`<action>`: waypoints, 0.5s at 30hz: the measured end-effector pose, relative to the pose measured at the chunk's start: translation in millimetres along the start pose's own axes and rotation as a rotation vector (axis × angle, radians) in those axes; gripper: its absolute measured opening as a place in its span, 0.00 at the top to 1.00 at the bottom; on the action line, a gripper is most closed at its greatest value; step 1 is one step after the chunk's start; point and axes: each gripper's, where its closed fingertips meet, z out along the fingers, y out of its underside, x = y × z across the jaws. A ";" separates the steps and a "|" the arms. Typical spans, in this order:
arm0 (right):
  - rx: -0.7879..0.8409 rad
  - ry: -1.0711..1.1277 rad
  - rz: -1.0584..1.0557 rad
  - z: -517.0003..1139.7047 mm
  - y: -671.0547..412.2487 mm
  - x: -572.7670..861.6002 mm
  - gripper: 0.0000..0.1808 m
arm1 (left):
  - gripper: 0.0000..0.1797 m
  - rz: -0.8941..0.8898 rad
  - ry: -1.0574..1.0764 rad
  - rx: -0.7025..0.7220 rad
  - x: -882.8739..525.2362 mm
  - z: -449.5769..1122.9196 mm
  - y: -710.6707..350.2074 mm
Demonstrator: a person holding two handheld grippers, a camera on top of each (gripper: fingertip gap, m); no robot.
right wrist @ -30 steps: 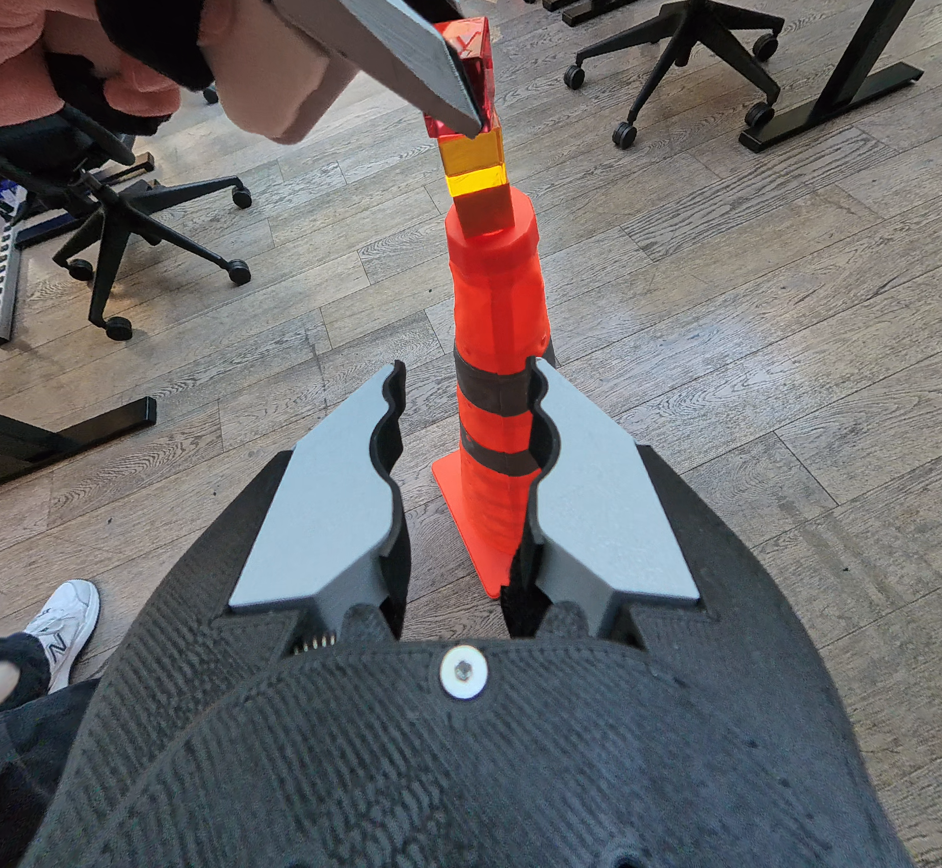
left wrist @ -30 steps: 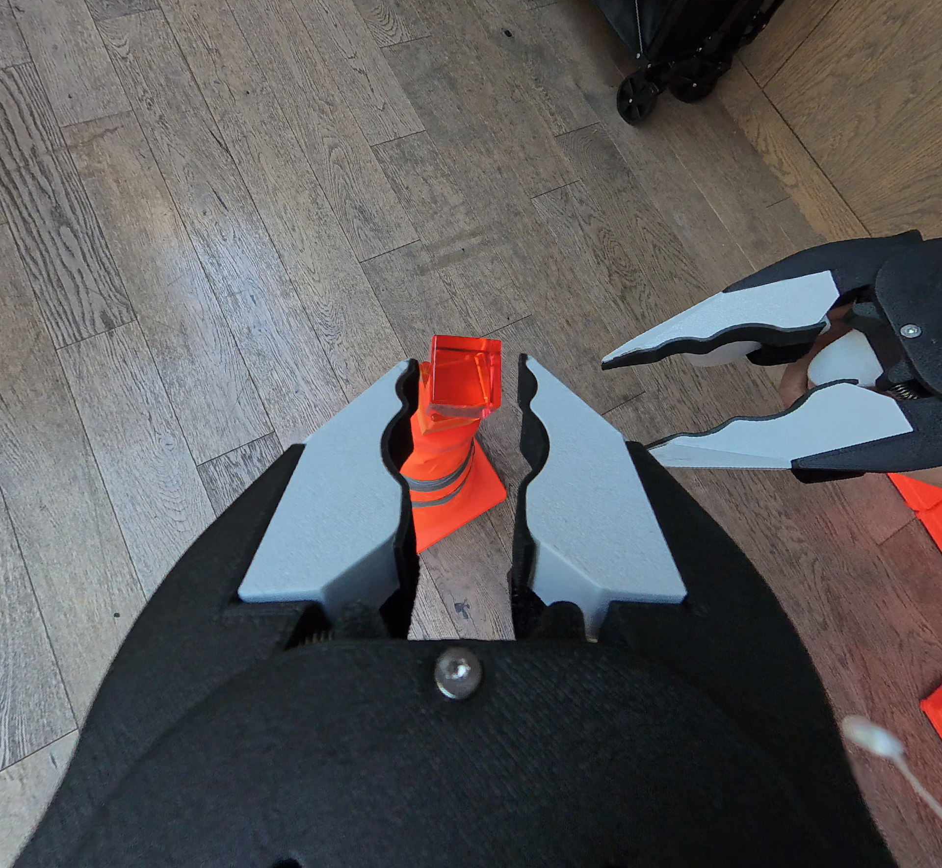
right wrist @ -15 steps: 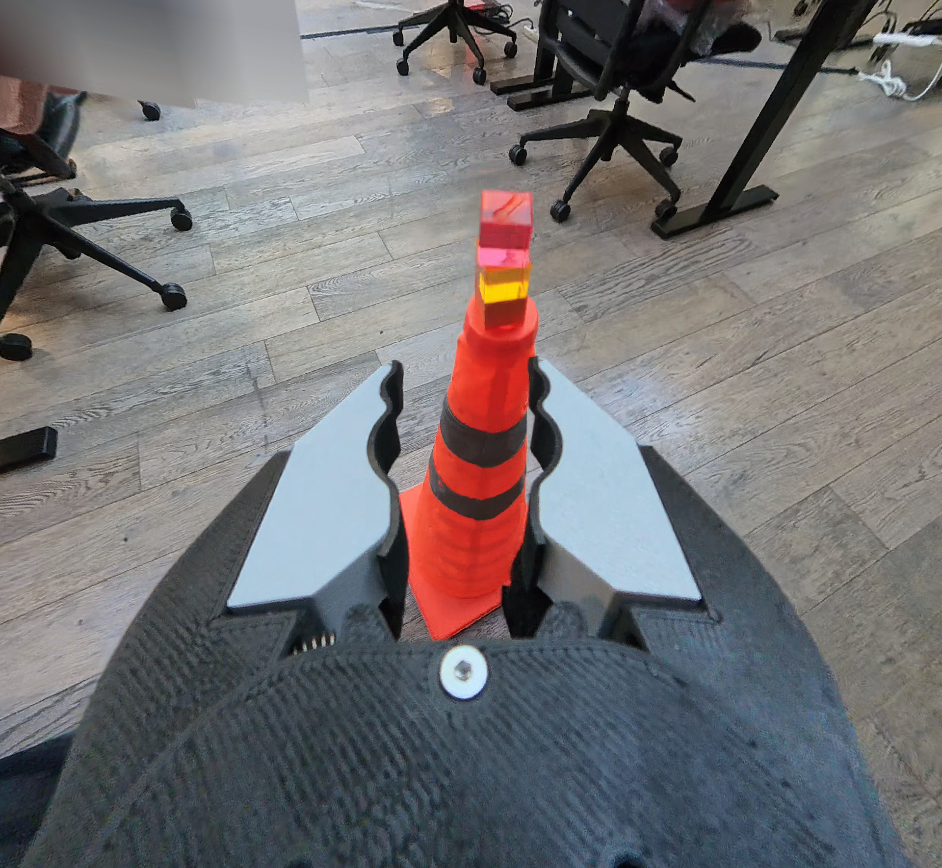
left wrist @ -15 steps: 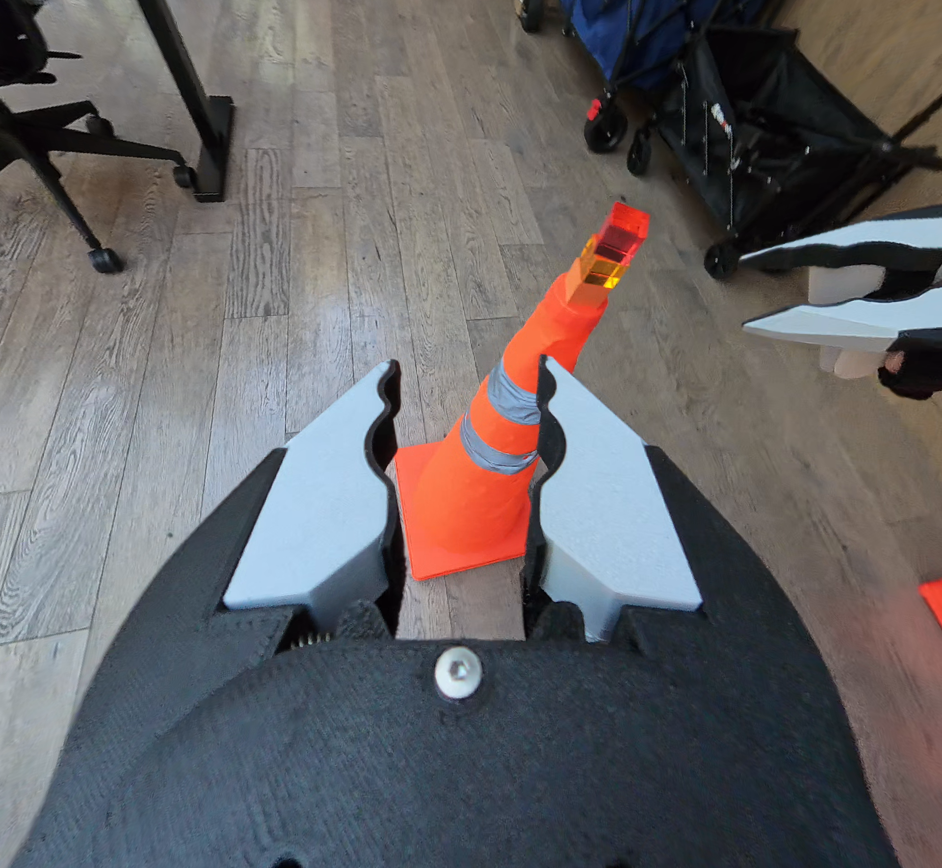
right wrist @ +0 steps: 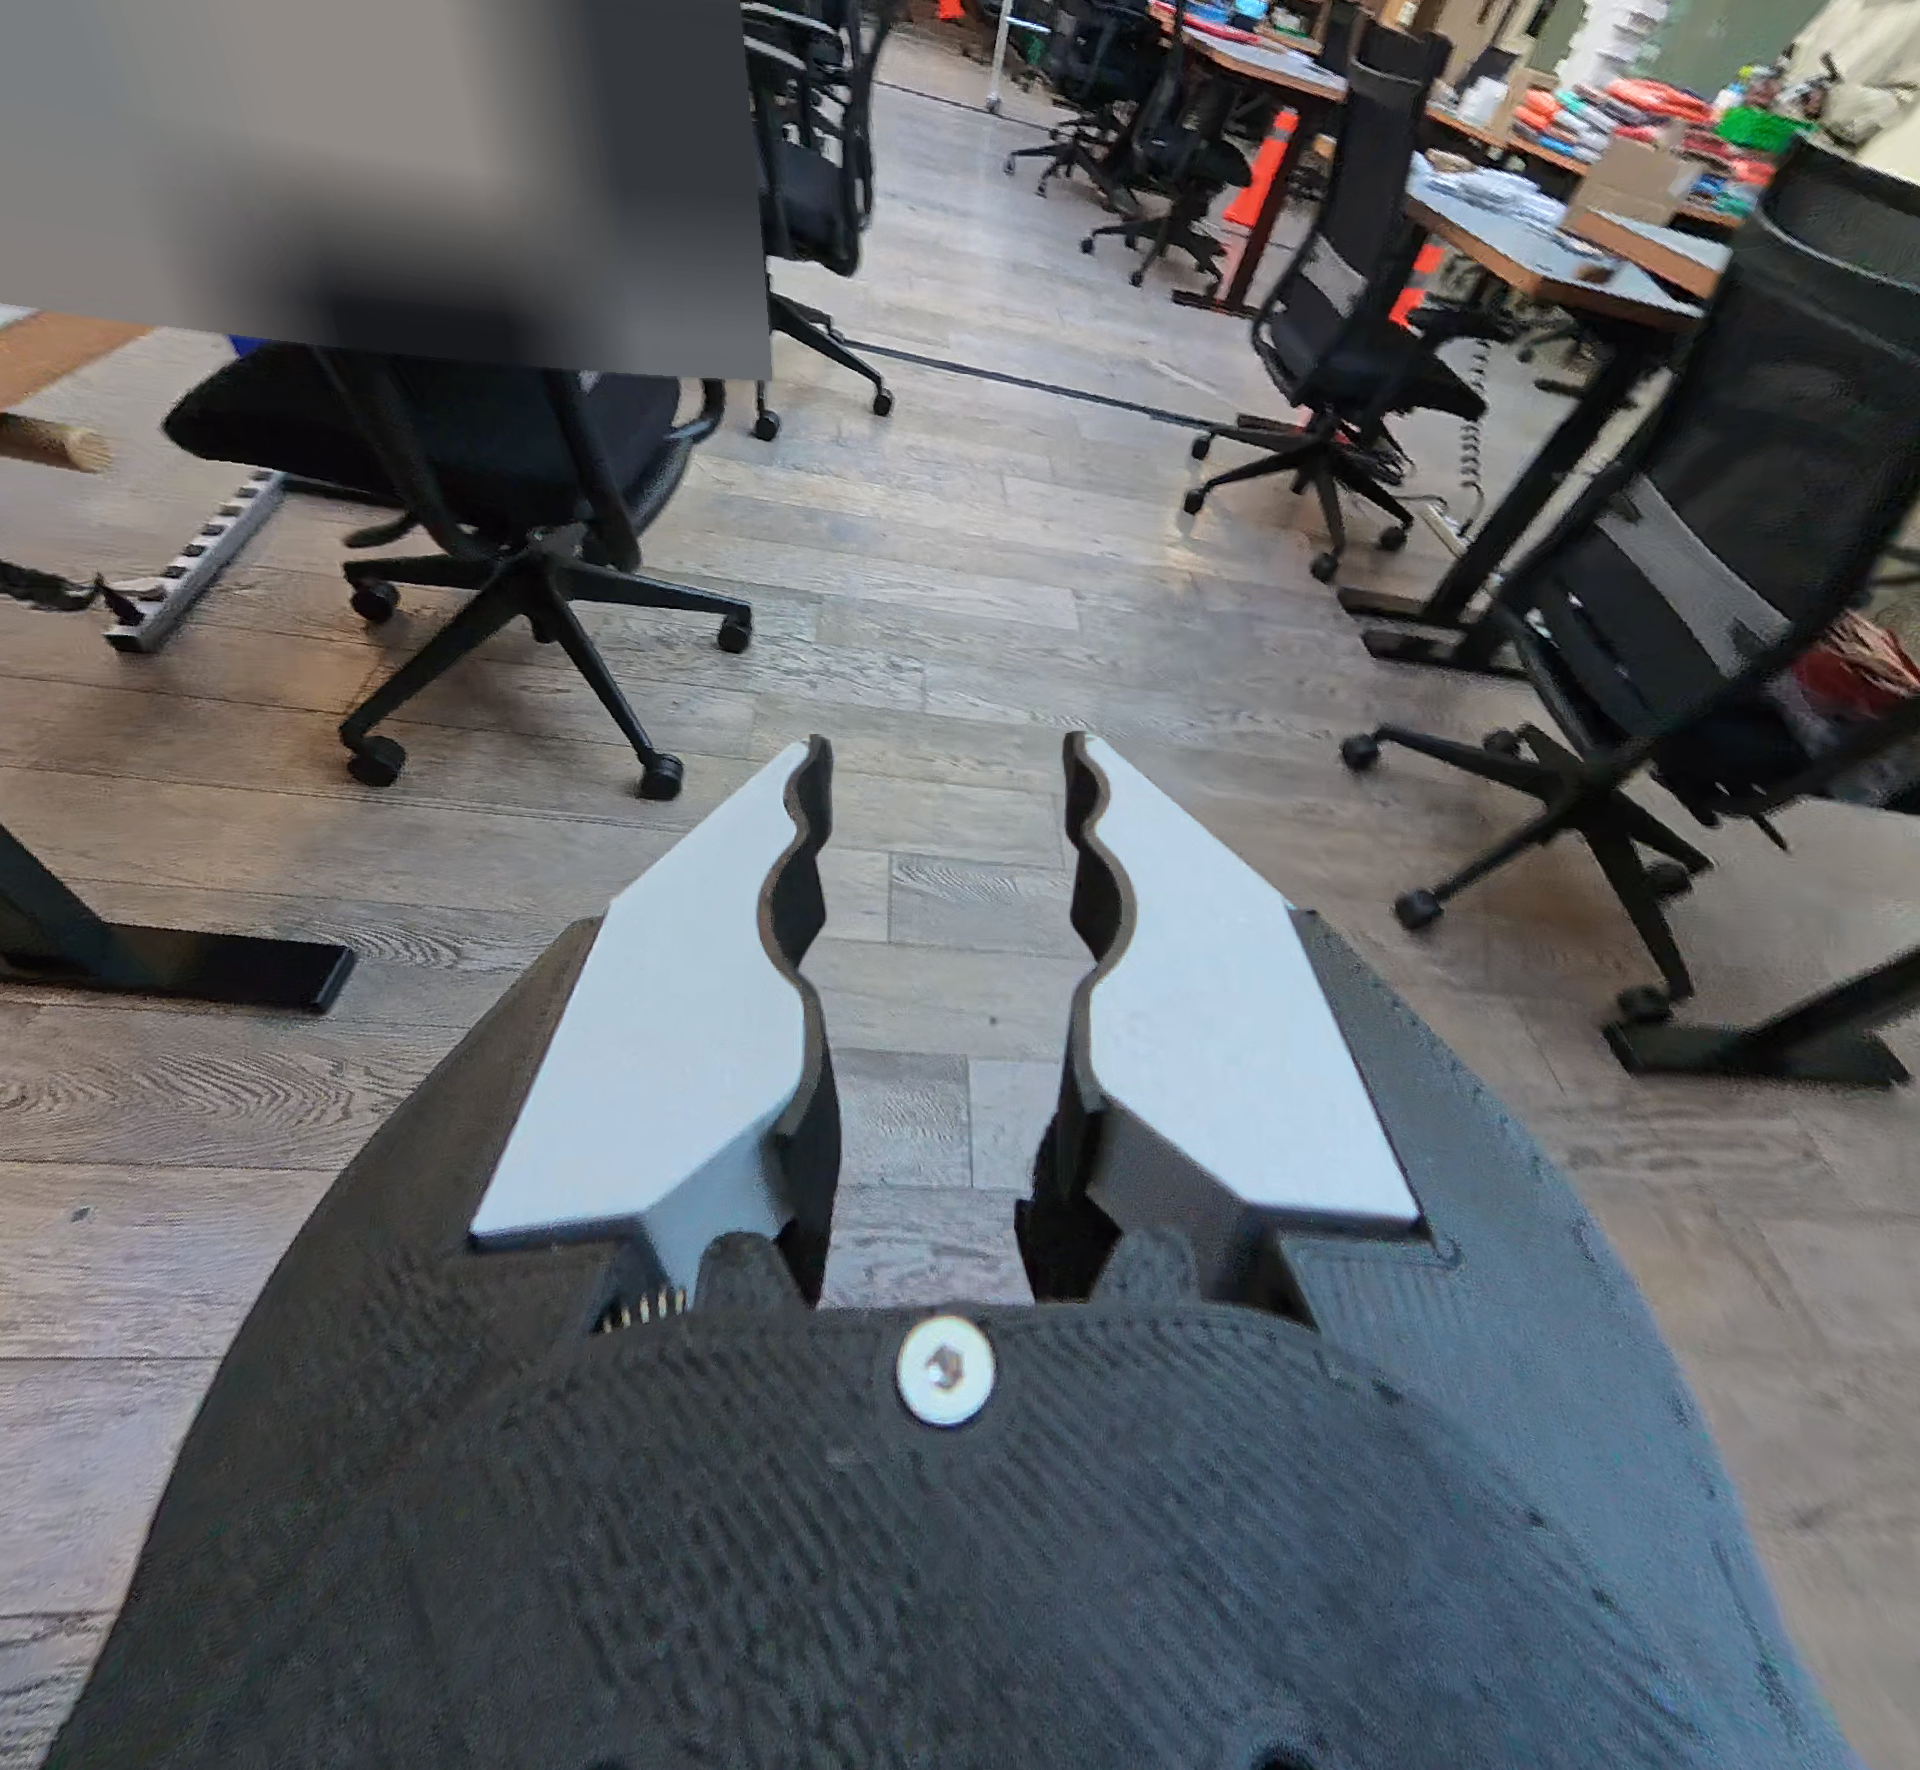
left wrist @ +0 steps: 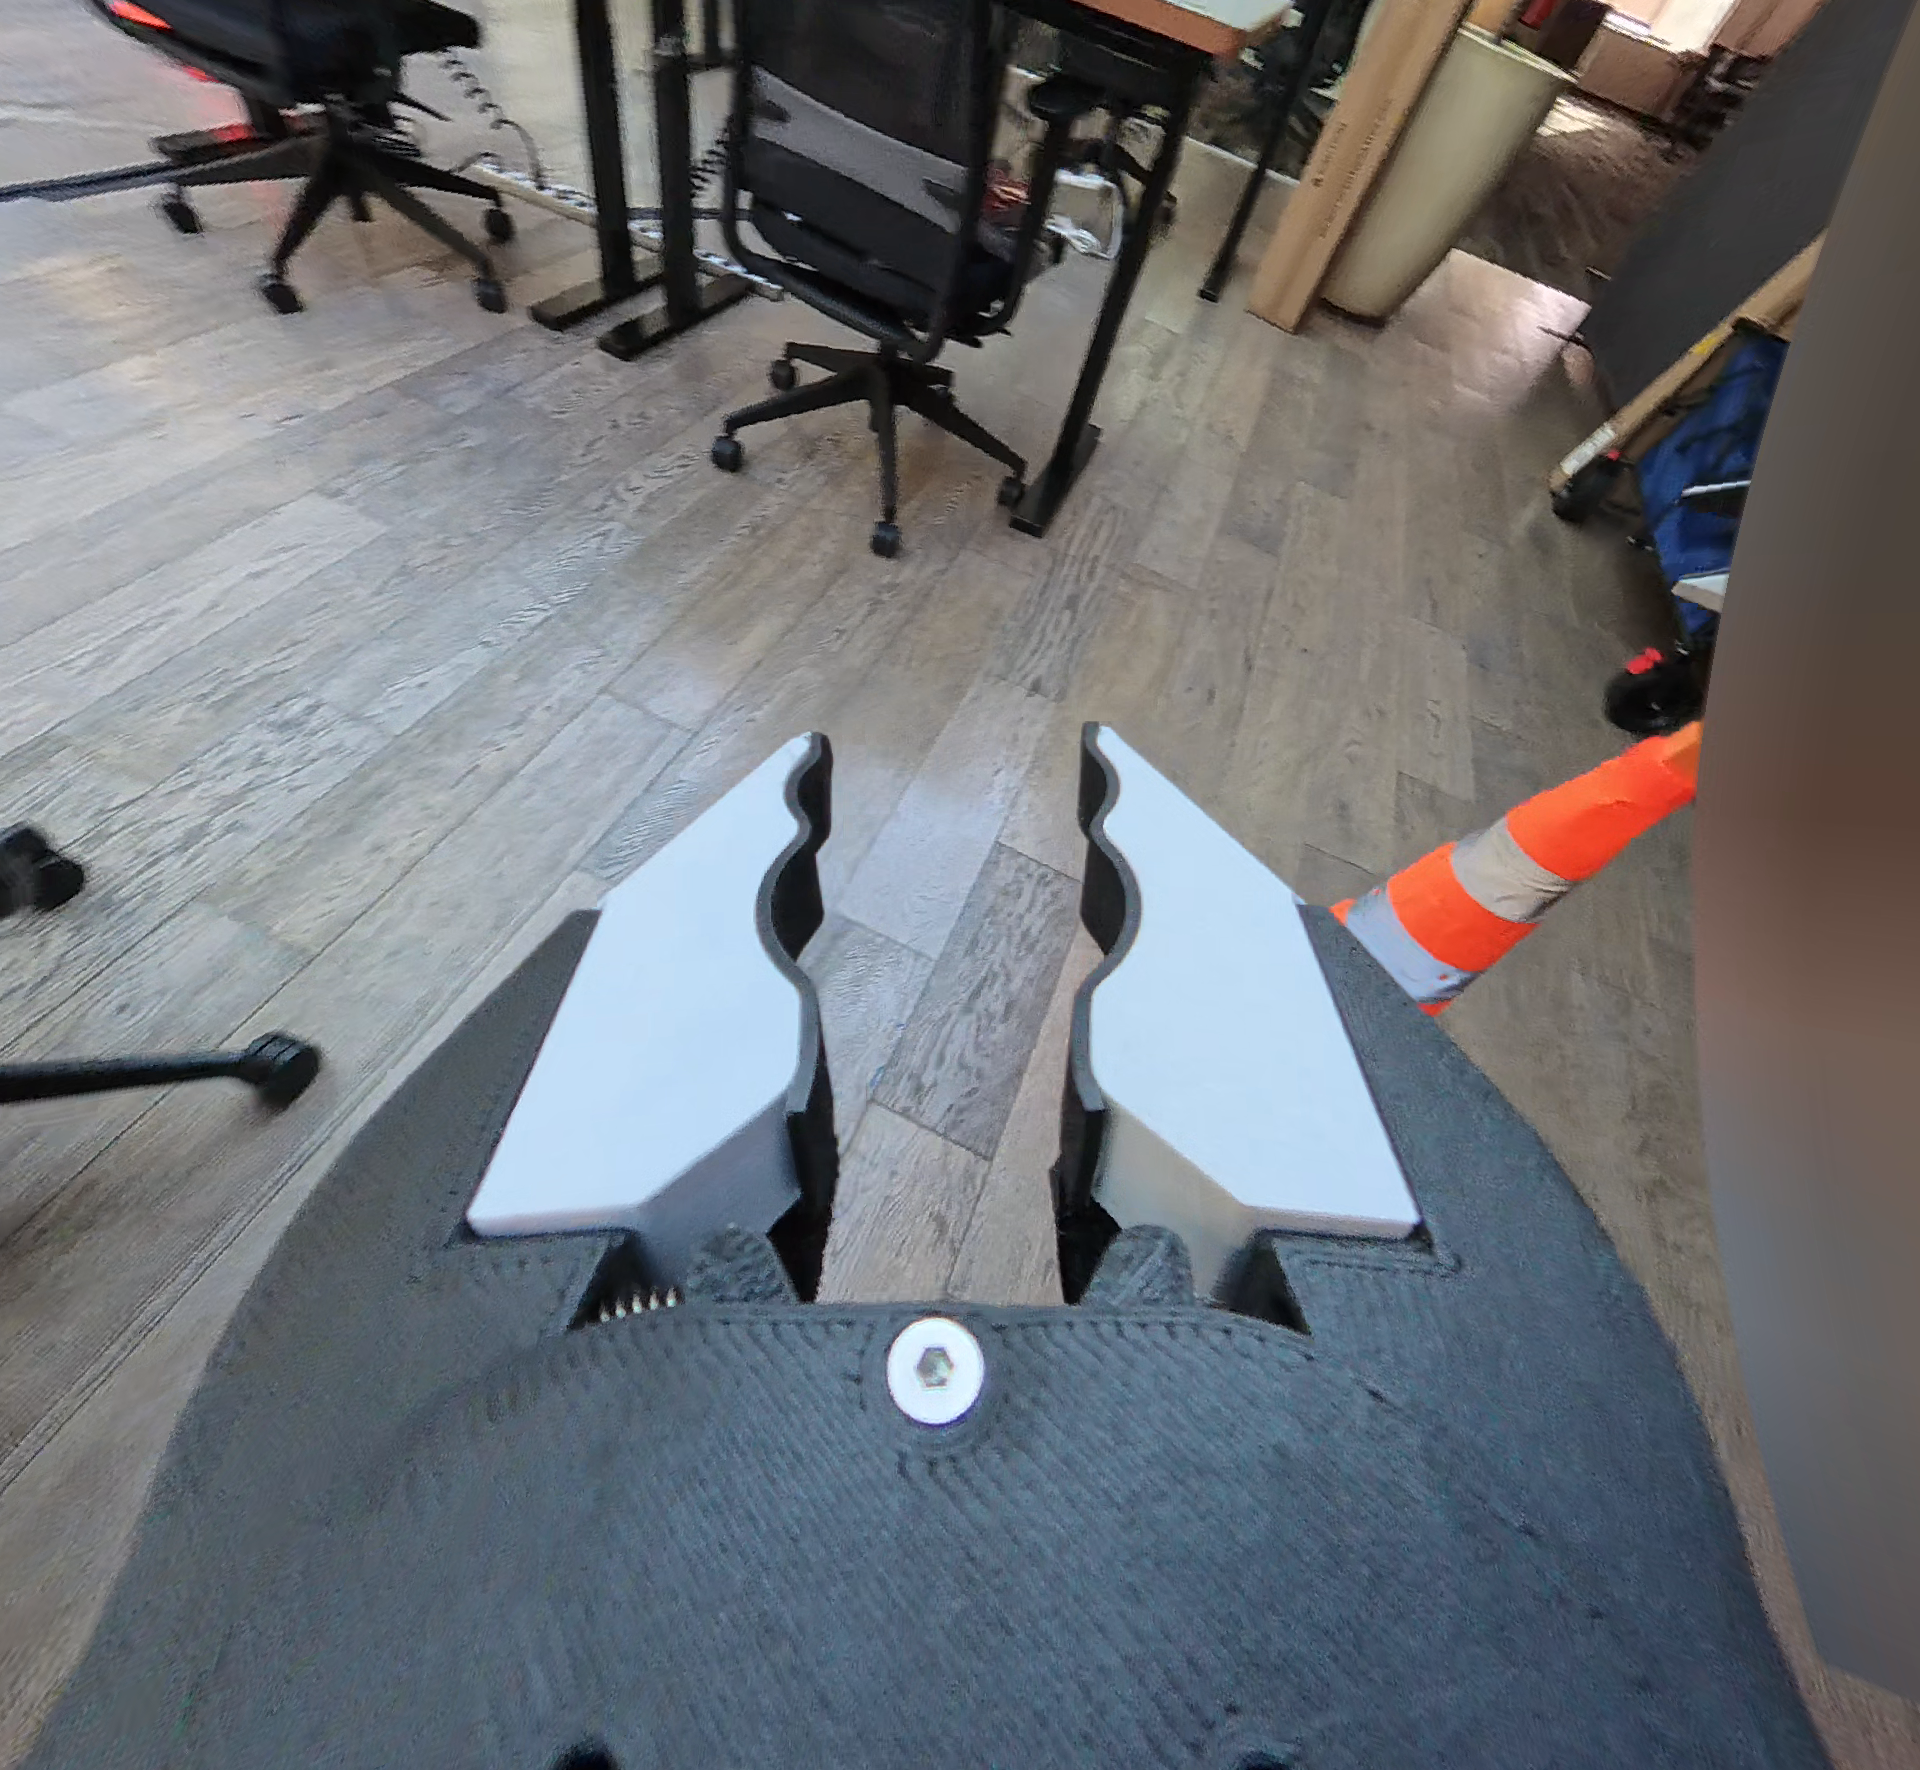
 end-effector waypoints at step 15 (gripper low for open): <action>0.110 -1.066 -0.328 318.3 -270.2 -604.2 0.76 | 0.74 -0.098 -0.688 0.034 -307.4 -459.8 30.6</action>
